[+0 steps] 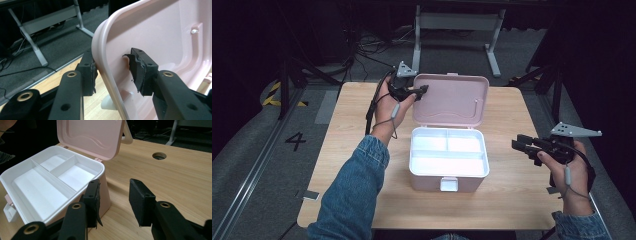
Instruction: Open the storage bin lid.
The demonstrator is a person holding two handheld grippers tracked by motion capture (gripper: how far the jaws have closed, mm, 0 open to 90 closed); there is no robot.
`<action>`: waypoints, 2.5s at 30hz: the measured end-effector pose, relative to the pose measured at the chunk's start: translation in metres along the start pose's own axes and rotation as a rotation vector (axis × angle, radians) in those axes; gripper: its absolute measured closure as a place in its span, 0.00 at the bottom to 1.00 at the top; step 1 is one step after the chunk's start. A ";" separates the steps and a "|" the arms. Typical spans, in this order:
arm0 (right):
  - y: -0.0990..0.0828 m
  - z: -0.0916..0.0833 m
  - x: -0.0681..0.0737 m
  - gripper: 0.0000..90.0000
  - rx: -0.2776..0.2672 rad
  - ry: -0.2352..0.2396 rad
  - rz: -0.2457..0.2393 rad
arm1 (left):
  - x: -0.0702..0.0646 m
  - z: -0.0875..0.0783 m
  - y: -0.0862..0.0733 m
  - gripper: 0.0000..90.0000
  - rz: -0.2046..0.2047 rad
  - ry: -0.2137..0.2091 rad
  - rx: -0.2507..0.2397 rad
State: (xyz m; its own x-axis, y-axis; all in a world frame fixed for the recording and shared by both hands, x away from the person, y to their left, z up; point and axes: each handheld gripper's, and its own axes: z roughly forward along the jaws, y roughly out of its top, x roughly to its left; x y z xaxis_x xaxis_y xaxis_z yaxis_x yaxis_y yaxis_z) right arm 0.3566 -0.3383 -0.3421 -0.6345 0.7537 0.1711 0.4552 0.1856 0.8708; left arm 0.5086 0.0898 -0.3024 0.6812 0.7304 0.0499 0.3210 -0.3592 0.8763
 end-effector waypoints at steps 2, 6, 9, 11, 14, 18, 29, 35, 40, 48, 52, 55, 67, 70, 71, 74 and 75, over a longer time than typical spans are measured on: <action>0.001 0.000 -0.001 0.69 -0.001 -0.001 -0.001 | 0.002 0.003 0.000 0.65 -0.006 0.002 -0.001; 0.001 0.002 -0.002 0.69 0.000 0.001 0.000 | 0.006 0.009 -0.002 0.65 -0.020 0.011 0.022; 0.001 0.002 -0.003 0.68 -0.001 0.008 0.004 | 0.010 0.015 -0.002 0.66 -0.034 0.018 0.050; 0.001 0.002 -0.003 0.68 -0.003 0.012 0.004 | 0.011 0.016 -0.001 0.67 -0.043 0.020 0.068; 0.002 0.001 -0.003 0.68 -0.003 0.018 0.007 | 0.014 0.020 0.000 0.69 -0.054 0.026 0.091; 0.001 0.001 -0.005 0.67 -0.001 0.024 0.016 | 0.015 0.026 -0.001 0.69 -0.050 0.048 0.110; 0.001 0.002 -0.005 0.67 -0.004 0.034 0.015 | 0.019 0.039 -0.007 0.75 -0.024 0.100 0.156; 0.001 0.002 -0.007 0.67 -0.005 0.032 0.015 | 0.020 0.048 -0.012 0.77 -0.023 0.107 0.175; 0.000 0.002 -0.007 0.66 -0.001 0.036 0.024 | 0.020 0.055 -0.015 0.74 -0.016 0.114 0.207; 0.000 0.001 -0.007 0.66 -0.007 0.039 0.024 | 0.022 0.061 -0.022 0.74 -0.030 0.103 0.237; 0.000 0.002 -0.007 0.66 -0.002 0.039 0.026 | 0.023 0.063 -0.025 0.74 -0.037 0.098 0.242; 0.000 0.002 -0.007 0.66 0.001 0.039 0.027 | 0.024 0.064 -0.027 0.74 -0.038 0.088 0.255; -0.002 0.004 -0.008 0.65 0.014 0.045 0.030 | 0.025 0.070 -0.032 0.73 -0.051 0.080 0.286; -0.002 0.004 -0.008 0.65 0.017 0.046 0.031 | 0.026 0.072 -0.035 0.72 -0.053 0.077 0.291; -0.002 0.005 -0.008 0.65 0.018 0.049 0.032 | 0.026 0.073 -0.036 0.72 -0.057 0.074 0.296; -0.002 0.005 -0.008 0.65 0.024 0.049 0.030 | 0.025 0.075 -0.039 0.72 -0.061 0.072 0.306; -0.002 0.006 -0.008 0.65 0.026 0.047 0.030 | 0.026 0.075 -0.039 0.71 -0.057 0.070 0.312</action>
State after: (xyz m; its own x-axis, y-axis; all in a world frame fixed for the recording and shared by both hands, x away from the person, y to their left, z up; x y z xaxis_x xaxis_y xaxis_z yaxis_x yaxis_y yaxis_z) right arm 0.3640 -0.3409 -0.3482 -0.6488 0.7288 0.2189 0.4900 0.1800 0.8529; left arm 0.5630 0.0790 -0.3714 0.6126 0.7889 0.0474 0.5508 -0.4692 0.6903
